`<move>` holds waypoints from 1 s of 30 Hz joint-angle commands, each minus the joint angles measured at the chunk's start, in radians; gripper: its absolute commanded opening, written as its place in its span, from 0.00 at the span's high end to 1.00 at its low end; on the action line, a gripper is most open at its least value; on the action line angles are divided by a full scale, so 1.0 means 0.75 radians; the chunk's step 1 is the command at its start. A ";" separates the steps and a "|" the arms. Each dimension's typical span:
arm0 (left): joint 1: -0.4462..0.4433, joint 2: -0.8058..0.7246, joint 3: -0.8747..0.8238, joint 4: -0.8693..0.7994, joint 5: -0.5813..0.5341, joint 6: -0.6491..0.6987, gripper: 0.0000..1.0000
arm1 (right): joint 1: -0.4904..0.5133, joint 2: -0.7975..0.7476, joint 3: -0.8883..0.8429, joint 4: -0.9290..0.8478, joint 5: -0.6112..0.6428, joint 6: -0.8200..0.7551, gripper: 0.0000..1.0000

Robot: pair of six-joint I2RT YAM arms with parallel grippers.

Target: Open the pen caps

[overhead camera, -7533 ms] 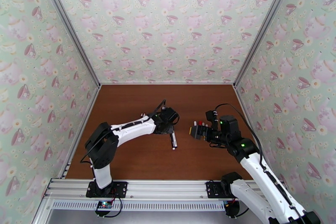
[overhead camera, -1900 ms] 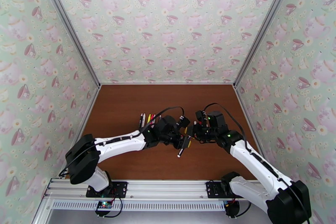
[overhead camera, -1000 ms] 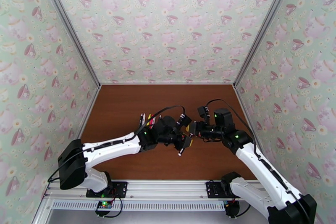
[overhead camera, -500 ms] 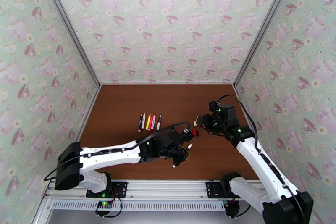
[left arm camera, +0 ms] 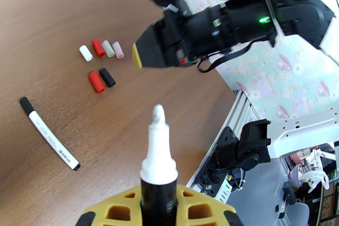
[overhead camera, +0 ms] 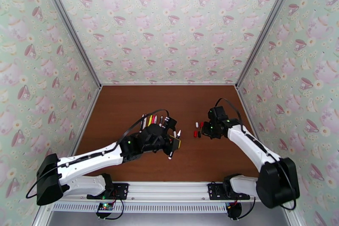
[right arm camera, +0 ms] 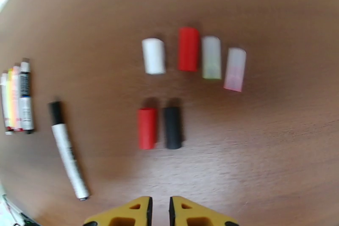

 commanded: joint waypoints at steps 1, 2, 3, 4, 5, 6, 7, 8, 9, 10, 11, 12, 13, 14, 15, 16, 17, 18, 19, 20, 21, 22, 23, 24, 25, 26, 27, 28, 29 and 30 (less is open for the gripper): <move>0.014 -0.036 -0.027 0.012 -0.014 -0.030 0.94 | -0.011 0.098 0.072 -0.005 0.082 -0.059 0.90; 0.017 -0.038 -0.030 0.008 -0.015 -0.029 0.94 | -0.011 0.126 0.079 -0.002 0.093 -0.063 0.90; 0.017 -0.035 -0.031 0.000 -0.022 -0.029 0.94 | -0.011 0.152 0.082 0.004 0.105 -0.066 0.90; 0.017 -0.033 -0.028 -0.007 -0.026 -0.030 0.94 | -0.014 0.178 0.088 0.011 0.109 -0.069 0.90; 0.019 -0.026 -0.029 -0.010 -0.024 -0.030 0.94 | -0.013 0.196 0.090 0.018 0.109 -0.071 0.90; 0.019 -0.020 -0.026 -0.014 -0.024 -0.031 0.94 | -0.013 0.215 0.092 0.023 0.111 -0.074 0.90; 0.019 -0.010 -0.023 -0.020 -0.024 -0.032 0.95 | -0.013 0.232 0.095 0.027 0.116 -0.077 0.90; 0.019 -0.003 -0.019 -0.027 -0.024 -0.032 0.95 | -0.013 0.244 0.098 0.029 0.126 -0.077 0.90; 0.019 0.007 -0.012 -0.034 -0.023 -0.032 0.95 | -0.014 0.261 0.104 0.030 0.131 -0.076 0.90; 0.019 0.016 -0.008 -0.040 -0.022 -0.032 0.95 | -0.017 0.275 0.108 0.033 0.128 -0.077 0.90; 0.019 0.024 0.000 -0.045 -0.020 -0.032 0.95 | -0.019 0.288 0.109 0.036 0.124 -0.081 0.89; 0.019 0.036 0.005 -0.050 -0.019 -0.031 0.95 | -0.020 0.305 0.115 0.038 0.120 -0.086 0.89; 0.019 0.043 0.011 -0.055 -0.018 -0.029 0.95 | -0.021 0.323 0.123 0.036 0.119 -0.086 0.89; 0.019 0.051 0.016 -0.059 -0.016 -0.029 0.95 | -0.023 0.336 0.127 0.040 0.119 -0.089 0.89; 0.020 0.059 0.023 -0.064 -0.018 -0.030 0.95 | -0.025 0.350 0.130 0.047 0.117 -0.092 0.89; 0.019 0.064 0.026 -0.070 -0.019 -0.028 0.95 | -0.025 0.363 0.133 0.052 0.112 -0.096 0.89; 0.019 0.069 0.030 -0.073 -0.018 -0.027 0.95 | -0.025 0.377 0.138 0.054 0.111 -0.097 0.89; 0.019 0.074 0.035 -0.078 -0.020 -0.027 0.95 | -0.025 0.388 0.143 0.056 0.111 -0.100 0.88; 0.019 0.079 0.039 -0.082 -0.020 -0.026 0.95 | -0.025 0.400 0.147 0.060 0.112 -0.102 0.88; 0.019 0.085 0.042 -0.086 -0.018 -0.024 0.95 | -0.026 0.412 0.152 0.061 0.111 -0.102 0.88; 0.019 0.093 0.048 -0.091 -0.018 -0.024 0.95 | -0.026 0.423 0.156 0.062 0.115 -0.102 0.87; 0.019 0.100 0.049 -0.095 -0.016 -0.023 0.95 | -0.025 0.436 0.161 0.061 0.114 -0.104 0.87; 0.019 0.106 0.056 -0.101 -0.014 -0.023 0.95 | -0.025 0.445 0.165 0.061 0.116 -0.108 0.86; 0.019 0.111 0.059 -0.105 -0.012 -0.023 0.95 | -0.025 0.454 0.168 0.062 0.119 -0.107 0.86; 0.019 0.117 0.064 -0.109 -0.010 -0.024 0.95 | -0.025 0.460 0.170 0.064 0.119 -0.107 0.85; 0.019 0.119 0.065 -0.114 -0.008 -0.023 0.95 | -0.025 0.465 0.168 0.066 0.119 -0.106 0.85; 0.019 0.122 0.069 -0.118 -0.009 -0.023 0.95 | -0.025 0.474 0.171 0.071 0.119 -0.107 0.85; 0.019 0.124 0.073 -0.121 -0.010 -0.022 0.95 | -0.026 0.480 0.172 0.073 0.120 -0.106 0.84; 0.019 0.128 0.075 -0.127 -0.010 -0.021 0.95 | -0.025 0.485 0.177 0.072 0.122 -0.107 0.83; 0.019 0.131 0.081 -0.134 -0.010 -0.018 0.95 | -0.025 0.495 0.179 0.072 0.123 -0.106 0.82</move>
